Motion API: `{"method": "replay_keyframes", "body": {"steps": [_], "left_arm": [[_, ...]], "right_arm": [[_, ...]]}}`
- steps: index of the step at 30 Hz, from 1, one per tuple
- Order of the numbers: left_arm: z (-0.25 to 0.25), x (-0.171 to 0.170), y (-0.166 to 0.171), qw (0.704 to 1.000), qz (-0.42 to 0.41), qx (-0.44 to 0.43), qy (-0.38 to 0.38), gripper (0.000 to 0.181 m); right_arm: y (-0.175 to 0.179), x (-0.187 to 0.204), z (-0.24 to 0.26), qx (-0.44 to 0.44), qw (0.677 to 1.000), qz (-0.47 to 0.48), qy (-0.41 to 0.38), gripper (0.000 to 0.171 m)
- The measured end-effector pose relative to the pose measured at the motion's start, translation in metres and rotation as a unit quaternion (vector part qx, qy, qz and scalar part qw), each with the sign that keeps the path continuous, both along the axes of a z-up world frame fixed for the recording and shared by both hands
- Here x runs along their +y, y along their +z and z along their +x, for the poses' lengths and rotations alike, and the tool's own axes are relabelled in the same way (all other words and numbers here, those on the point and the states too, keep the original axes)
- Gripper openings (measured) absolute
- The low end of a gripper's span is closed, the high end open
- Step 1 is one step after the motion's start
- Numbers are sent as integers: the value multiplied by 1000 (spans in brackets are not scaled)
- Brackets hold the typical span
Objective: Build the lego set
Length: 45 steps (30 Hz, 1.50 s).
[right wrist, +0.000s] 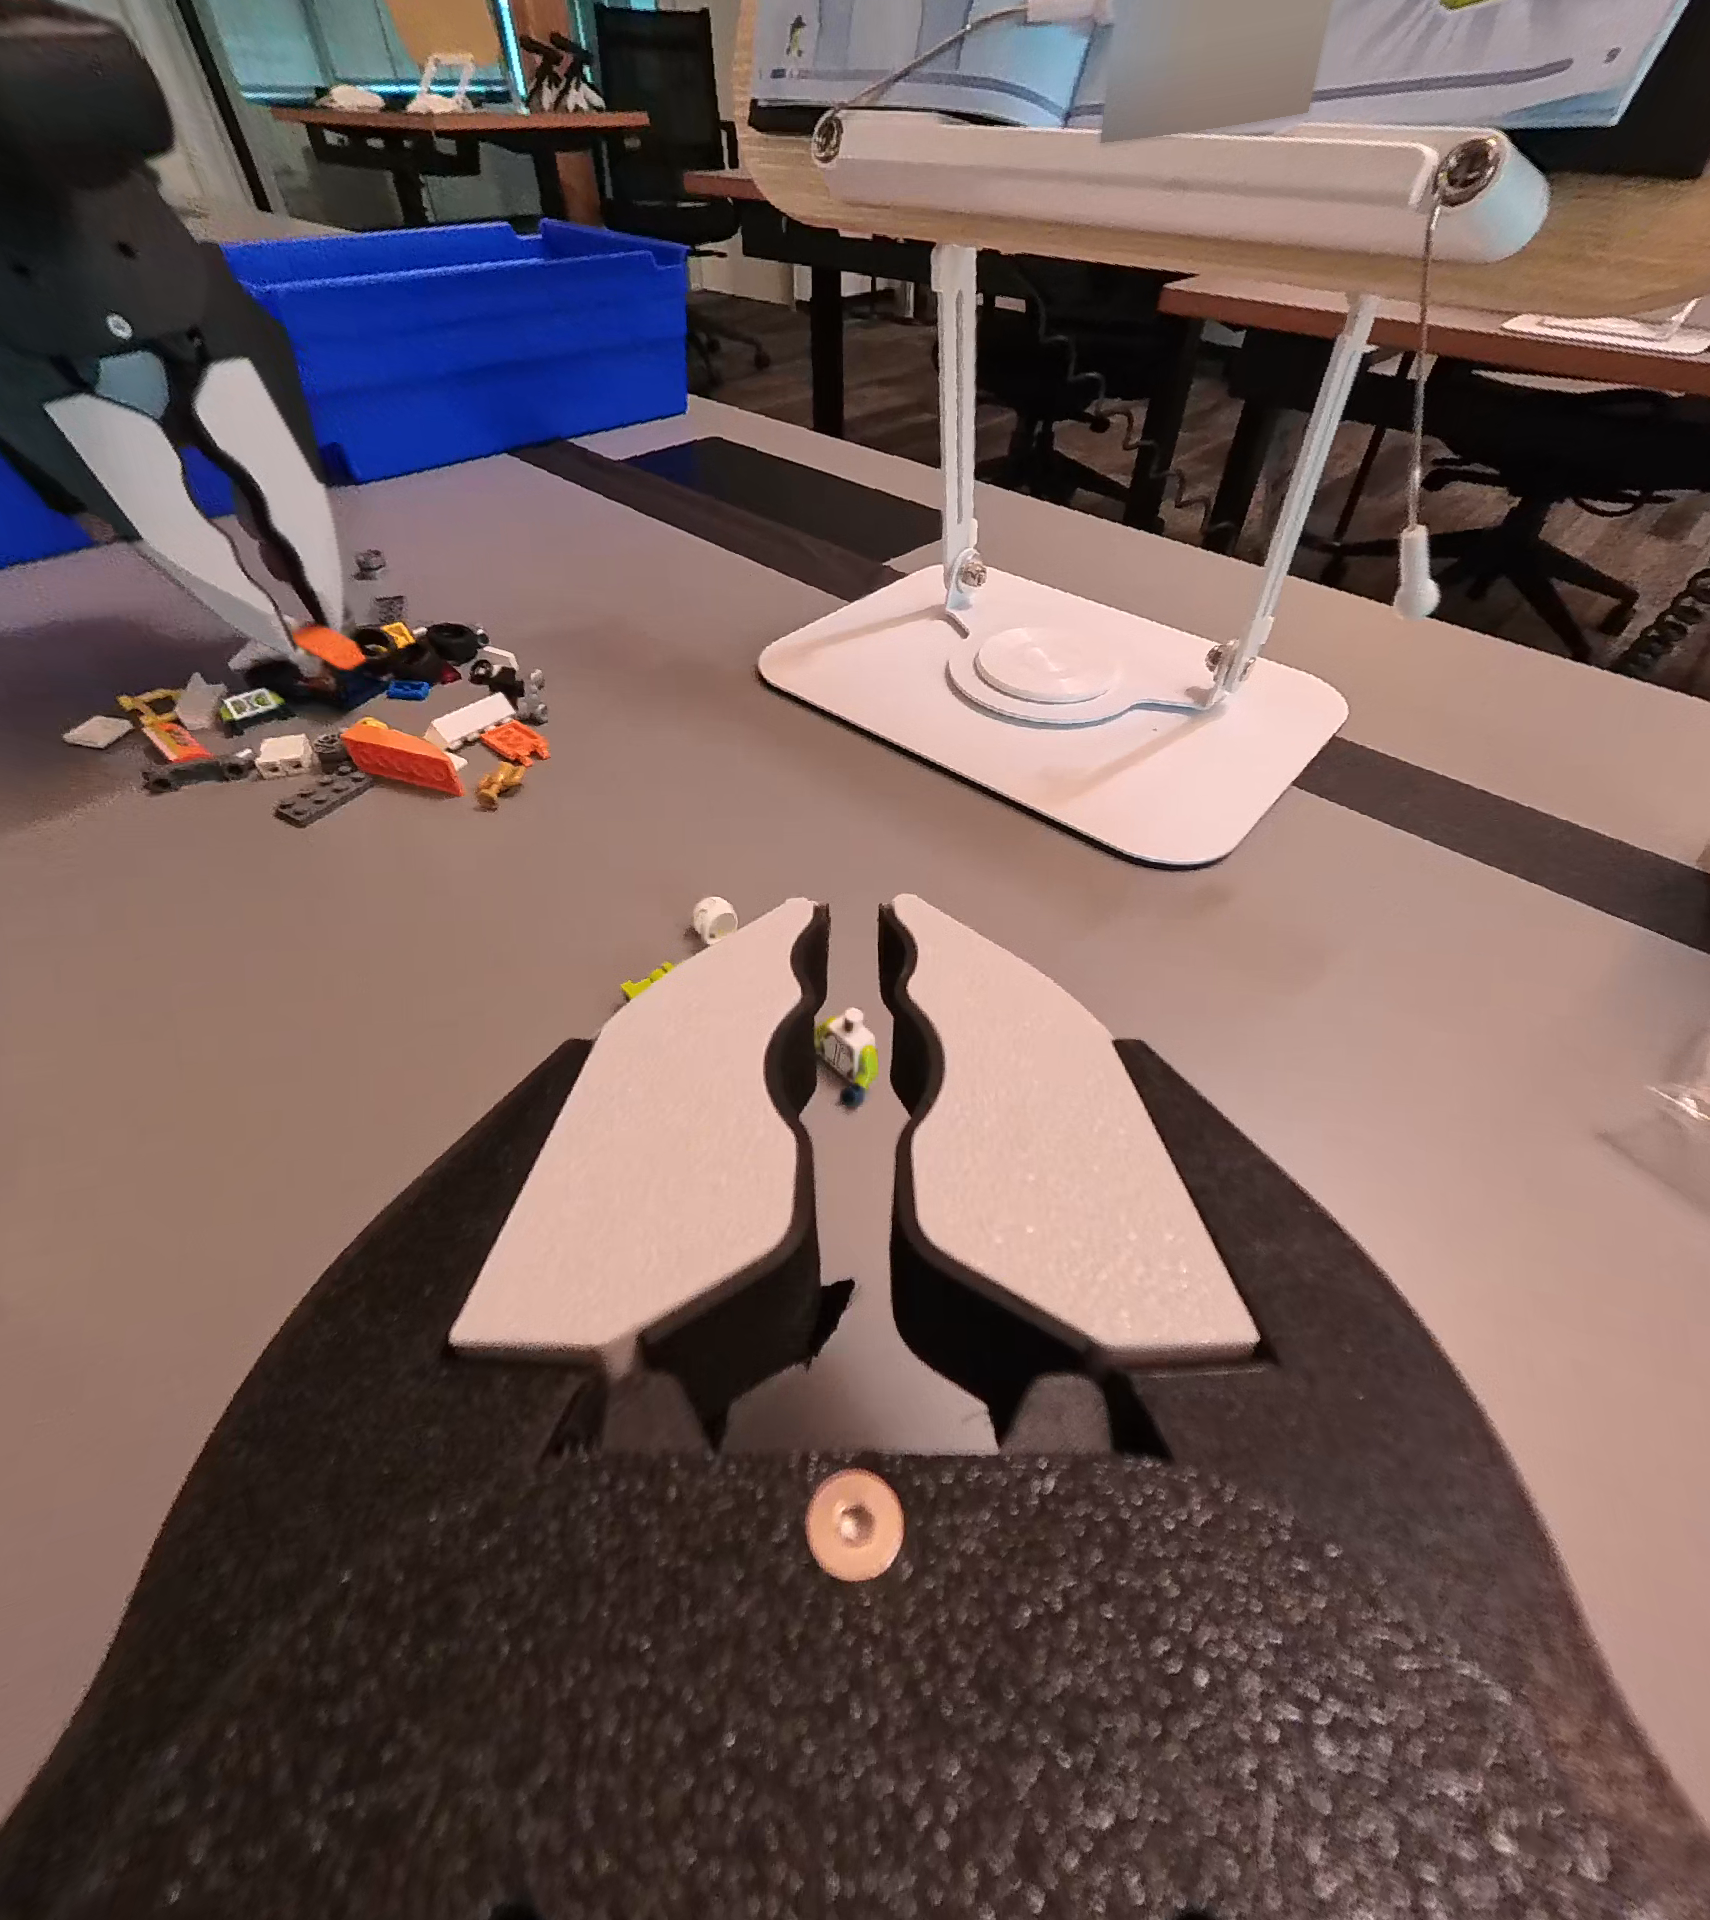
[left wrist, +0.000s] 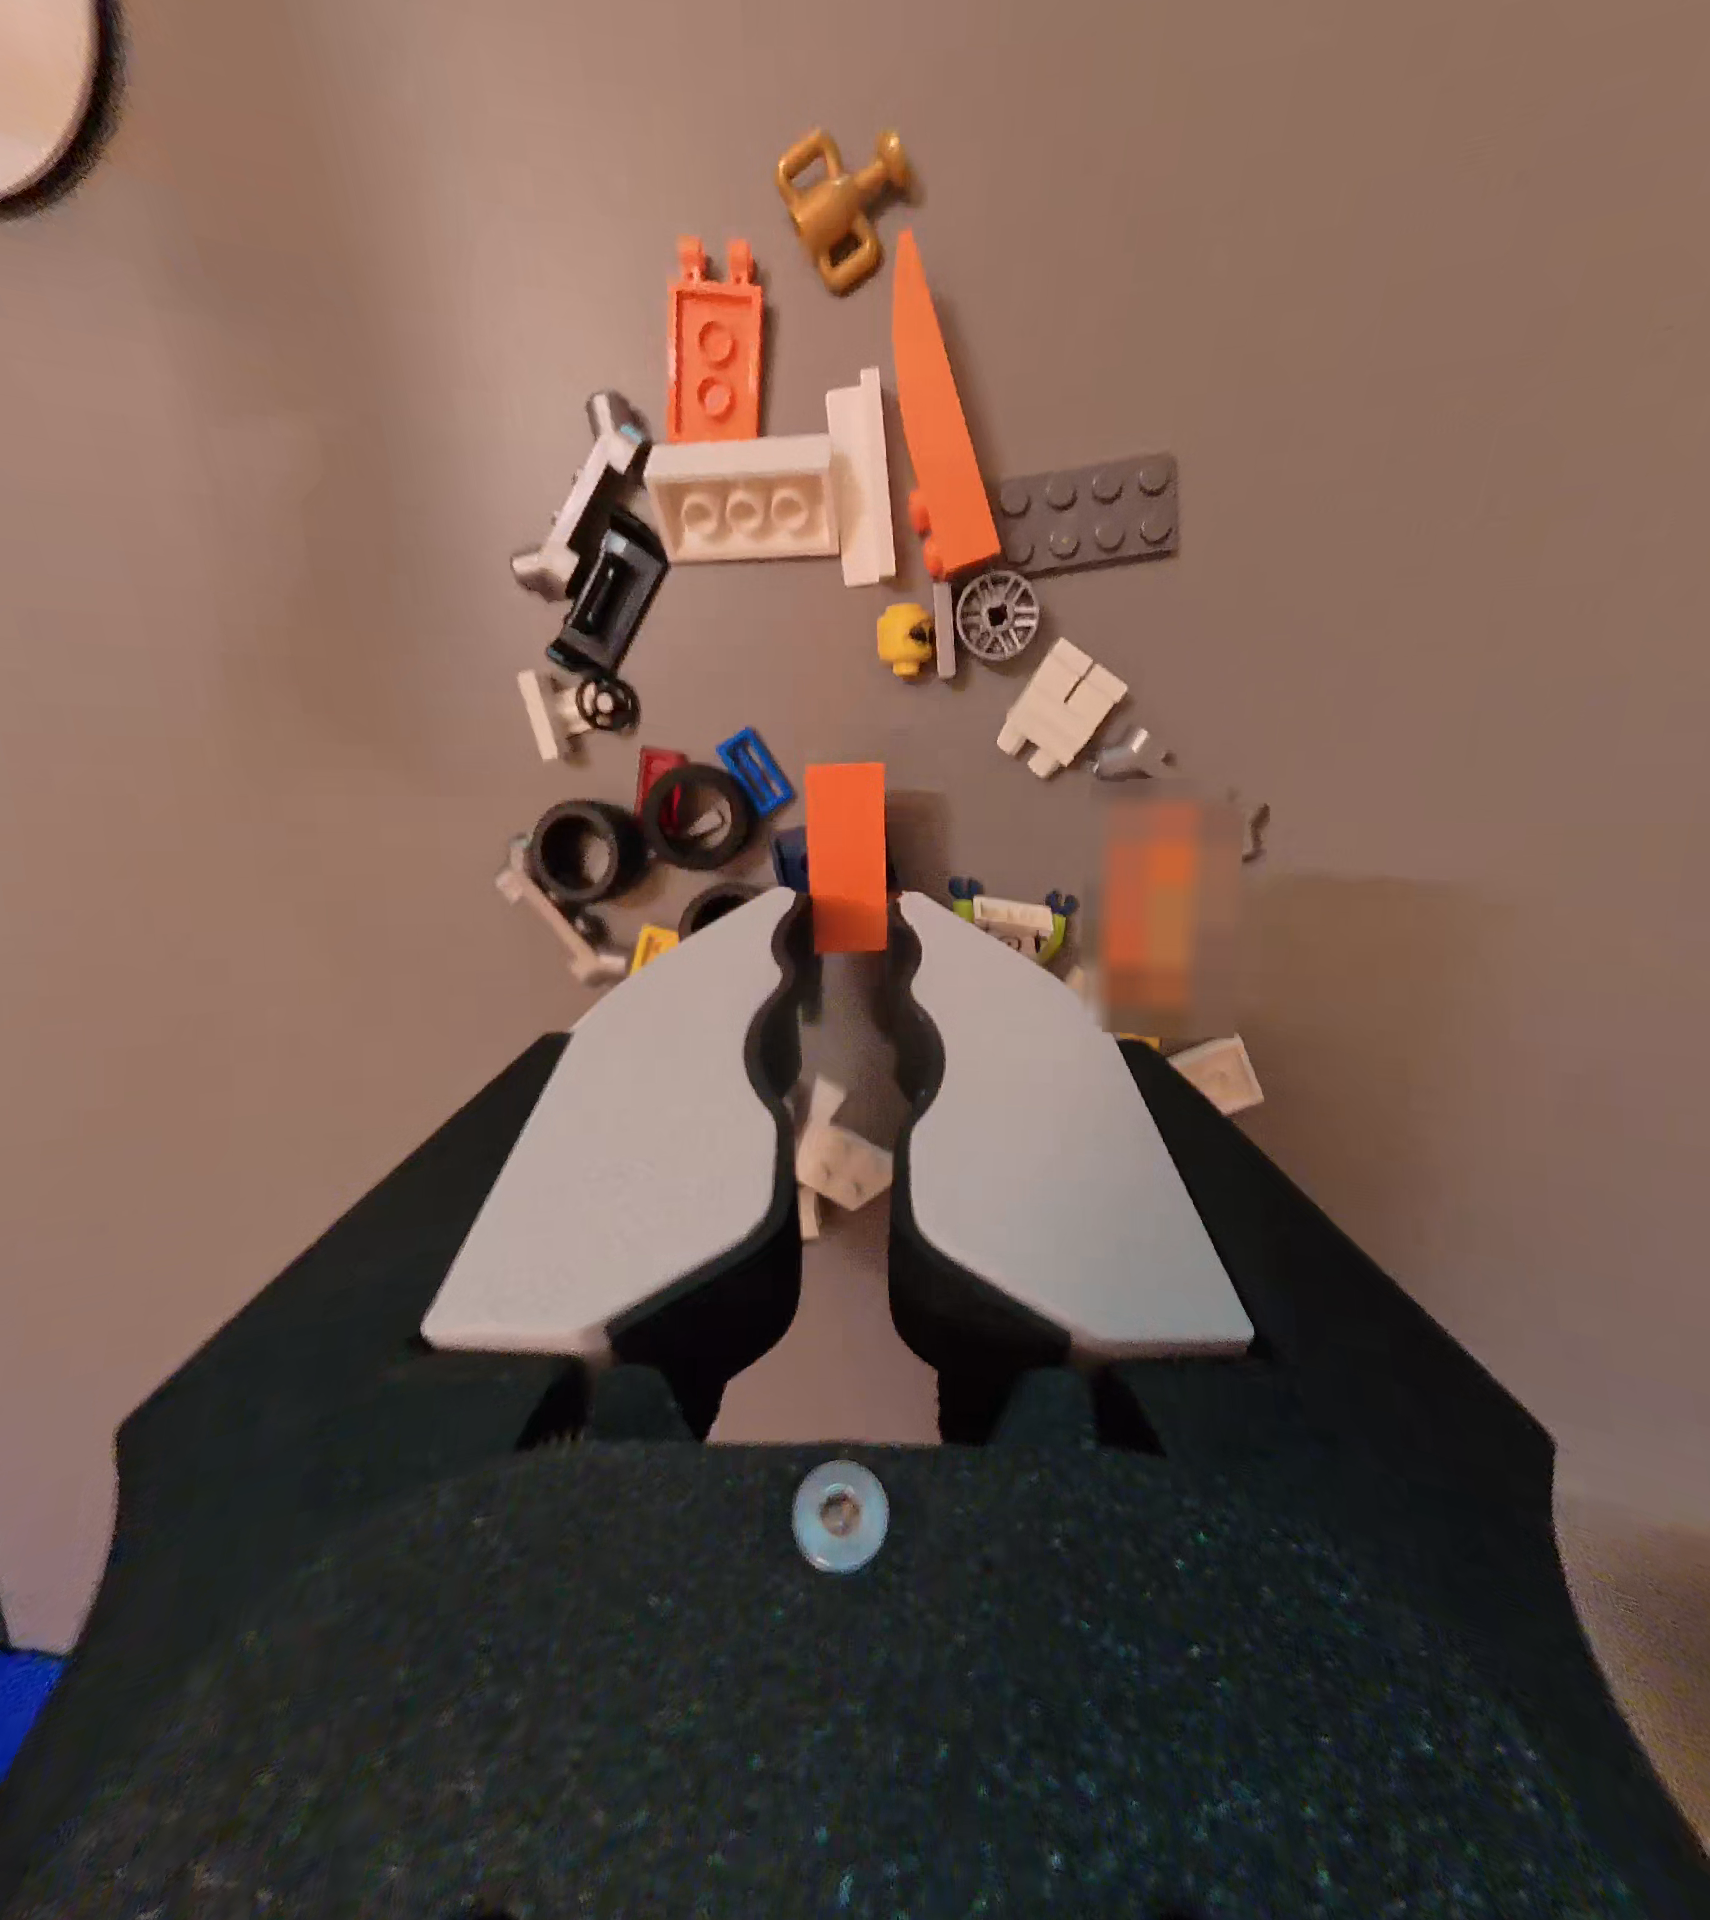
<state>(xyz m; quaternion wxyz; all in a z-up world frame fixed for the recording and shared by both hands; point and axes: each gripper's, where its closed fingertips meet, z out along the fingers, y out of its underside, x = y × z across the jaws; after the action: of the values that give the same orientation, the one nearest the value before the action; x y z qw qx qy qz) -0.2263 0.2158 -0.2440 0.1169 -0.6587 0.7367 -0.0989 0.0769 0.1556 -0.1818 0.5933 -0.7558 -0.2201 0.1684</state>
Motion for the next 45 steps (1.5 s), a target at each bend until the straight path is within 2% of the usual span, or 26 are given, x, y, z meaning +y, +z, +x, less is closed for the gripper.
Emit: {"method": "replay_keyframes", "body": {"steps": [11,16,20,30,39,45], "left_arm": [[-18,-15,-4,1000,-20,0,16,14],[-18,-19,12,999,-35,-25,20,20],[-15,-2,23,998,2,-49,33,20],[29,22,14,997,19,-78,10,27],[71,10,-2,996,-28,-68,-46,30],[77,7,-15,997,-35,-41,-51,29]], "right_arm": [[-4,0,-2,-1,1000,-7,3,9],[-5,0,-3,-3,1000,-10,5,9],[-5,0,-3,-1,1000,-11,5,9],[-8,1,-2,-2,1000,-16,4,9],[-7,1,-1,0,1000,-16,6,9],[-6,0,-1,1,1000,-15,8,9]]}}
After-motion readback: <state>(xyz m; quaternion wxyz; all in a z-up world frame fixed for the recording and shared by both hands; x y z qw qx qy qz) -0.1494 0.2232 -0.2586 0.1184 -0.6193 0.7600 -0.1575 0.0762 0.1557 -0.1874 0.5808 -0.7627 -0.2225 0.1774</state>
